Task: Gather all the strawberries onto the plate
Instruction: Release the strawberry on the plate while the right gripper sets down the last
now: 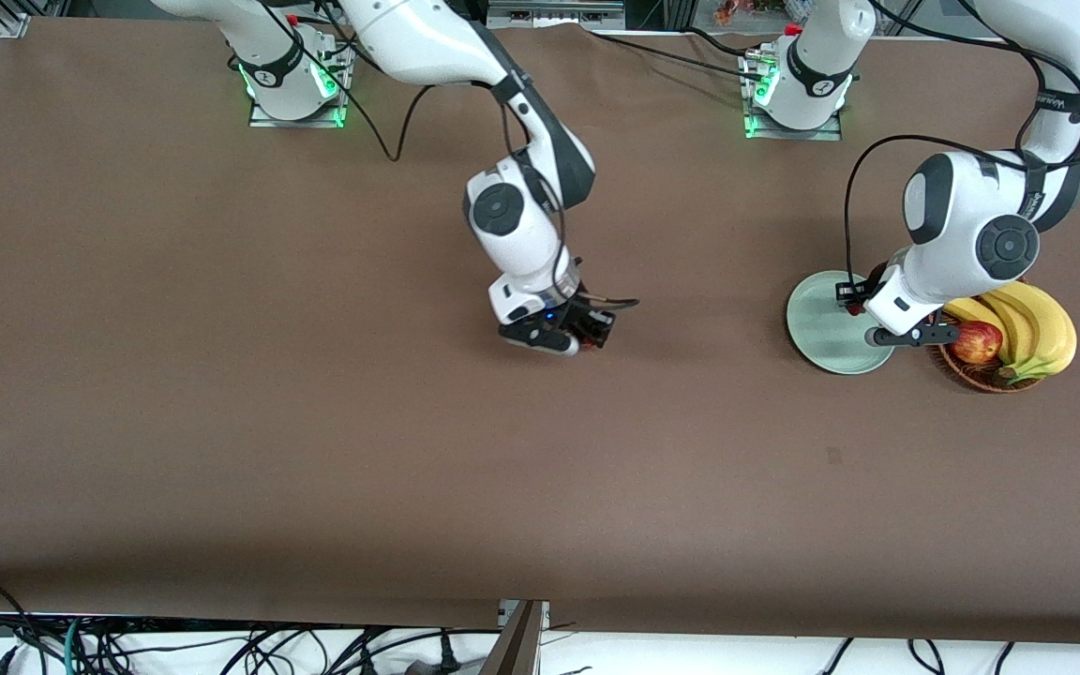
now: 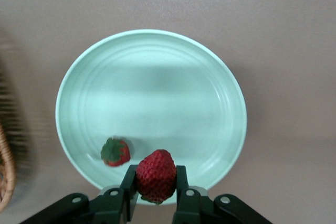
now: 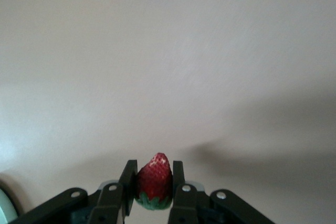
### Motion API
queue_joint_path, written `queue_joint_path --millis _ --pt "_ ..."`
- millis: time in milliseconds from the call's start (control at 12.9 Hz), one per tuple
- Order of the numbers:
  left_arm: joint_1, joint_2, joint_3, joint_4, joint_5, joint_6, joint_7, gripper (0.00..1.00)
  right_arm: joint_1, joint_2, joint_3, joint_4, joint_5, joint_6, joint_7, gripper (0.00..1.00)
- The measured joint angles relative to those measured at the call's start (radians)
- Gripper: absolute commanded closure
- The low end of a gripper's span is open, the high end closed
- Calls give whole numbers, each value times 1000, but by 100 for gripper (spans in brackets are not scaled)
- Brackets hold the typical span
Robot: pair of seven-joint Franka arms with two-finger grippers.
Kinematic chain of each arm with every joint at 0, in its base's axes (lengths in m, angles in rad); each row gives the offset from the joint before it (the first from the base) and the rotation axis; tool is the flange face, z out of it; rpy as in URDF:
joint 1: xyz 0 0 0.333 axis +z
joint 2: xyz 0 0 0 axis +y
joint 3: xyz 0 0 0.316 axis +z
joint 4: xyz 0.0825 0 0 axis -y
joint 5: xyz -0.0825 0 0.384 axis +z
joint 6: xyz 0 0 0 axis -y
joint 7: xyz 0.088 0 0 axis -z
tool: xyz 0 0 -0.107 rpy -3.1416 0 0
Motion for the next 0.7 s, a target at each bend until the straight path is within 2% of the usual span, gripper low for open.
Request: queue_joint_path --millis 77,155,232,310,387,465,620,697 --pt "0 23 0 0 0 26 5 86 35 39 2 17 0 55 54 71" --pt "0 43 0 0 0 46 13 83 67 77 2 35 0 117 109 60" --pt "1 61 0 0 0 60 18 64 93 108 2 52 0 168 153 53" --pt "2 72 0 0 0 70 22 14 109 129 2 65 0 199 181 34" --pt "3 77 1 0 0 73 30 0 114 136 1 74 0 209 196 29" --pt "3 78 1 1 0 73 44 0 114 135 -6 83 0 210 200 19" --pt "4 77 7 6 0 73 60 0 106 118 -39 103 0 145 201 12" --pt "5 72 8 13 0 73 61 0 103 102 -78 110 0 50 200 12"
